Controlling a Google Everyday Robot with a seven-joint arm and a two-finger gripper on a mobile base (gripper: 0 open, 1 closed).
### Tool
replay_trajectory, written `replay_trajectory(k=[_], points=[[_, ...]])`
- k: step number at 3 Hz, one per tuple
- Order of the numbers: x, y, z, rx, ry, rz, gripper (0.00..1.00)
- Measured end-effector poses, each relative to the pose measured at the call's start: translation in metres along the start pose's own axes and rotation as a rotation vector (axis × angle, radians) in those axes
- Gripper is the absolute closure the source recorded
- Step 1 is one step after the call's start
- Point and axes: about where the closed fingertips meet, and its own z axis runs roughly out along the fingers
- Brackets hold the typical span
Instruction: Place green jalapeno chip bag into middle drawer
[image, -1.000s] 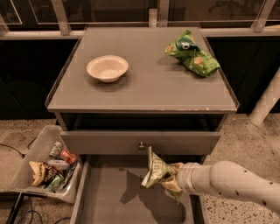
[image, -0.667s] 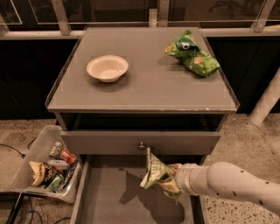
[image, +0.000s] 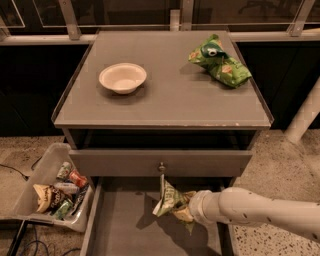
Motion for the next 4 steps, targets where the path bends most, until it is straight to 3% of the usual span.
replay_trajectory(k=[3, 4], points=[[0.043, -0.015, 0.087, 0.008, 0.002, 0.082, 1.00], [0.052, -0.019, 0.097, 0.018, -0.001, 0.104, 0.85]])
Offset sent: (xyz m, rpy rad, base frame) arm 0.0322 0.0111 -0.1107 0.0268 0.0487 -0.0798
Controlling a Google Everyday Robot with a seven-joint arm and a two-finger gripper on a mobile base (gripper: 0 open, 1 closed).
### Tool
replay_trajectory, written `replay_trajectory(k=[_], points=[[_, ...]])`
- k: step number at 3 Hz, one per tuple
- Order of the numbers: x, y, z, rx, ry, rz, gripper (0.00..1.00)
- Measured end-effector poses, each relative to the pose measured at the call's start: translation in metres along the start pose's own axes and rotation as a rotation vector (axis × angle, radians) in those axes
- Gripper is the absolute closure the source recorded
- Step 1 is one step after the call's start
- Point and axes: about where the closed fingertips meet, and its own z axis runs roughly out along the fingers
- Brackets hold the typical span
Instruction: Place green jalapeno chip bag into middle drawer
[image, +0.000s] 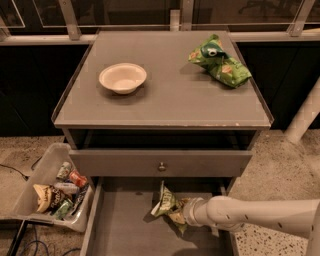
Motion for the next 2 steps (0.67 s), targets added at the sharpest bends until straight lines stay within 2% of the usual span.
replay_trajectory(k=[2], points=[[0.0002, 0.0002, 0.0003, 0.000, 0.000, 0.000, 0.41]])
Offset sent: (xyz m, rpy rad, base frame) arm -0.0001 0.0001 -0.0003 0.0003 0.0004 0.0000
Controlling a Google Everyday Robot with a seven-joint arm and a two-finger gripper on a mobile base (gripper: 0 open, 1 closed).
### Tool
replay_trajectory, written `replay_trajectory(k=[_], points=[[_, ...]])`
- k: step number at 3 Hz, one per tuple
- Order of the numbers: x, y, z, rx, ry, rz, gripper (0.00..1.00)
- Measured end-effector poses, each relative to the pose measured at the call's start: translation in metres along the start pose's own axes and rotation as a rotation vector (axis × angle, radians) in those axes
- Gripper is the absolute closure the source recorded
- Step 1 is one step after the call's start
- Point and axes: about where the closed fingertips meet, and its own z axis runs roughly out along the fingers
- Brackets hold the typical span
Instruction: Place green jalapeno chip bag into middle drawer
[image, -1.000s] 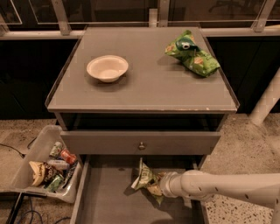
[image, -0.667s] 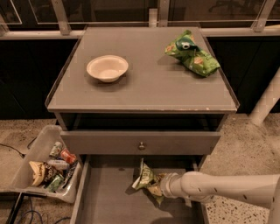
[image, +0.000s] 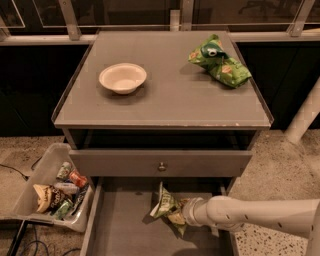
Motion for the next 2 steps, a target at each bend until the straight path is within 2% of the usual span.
replay_trajectory(k=[1, 2], points=[[0.0000, 0.0000, 0.0000, 0.000, 0.000, 0.000, 0.17], [0.0000, 0.0000, 0.0000, 0.000, 0.000, 0.000, 0.00]])
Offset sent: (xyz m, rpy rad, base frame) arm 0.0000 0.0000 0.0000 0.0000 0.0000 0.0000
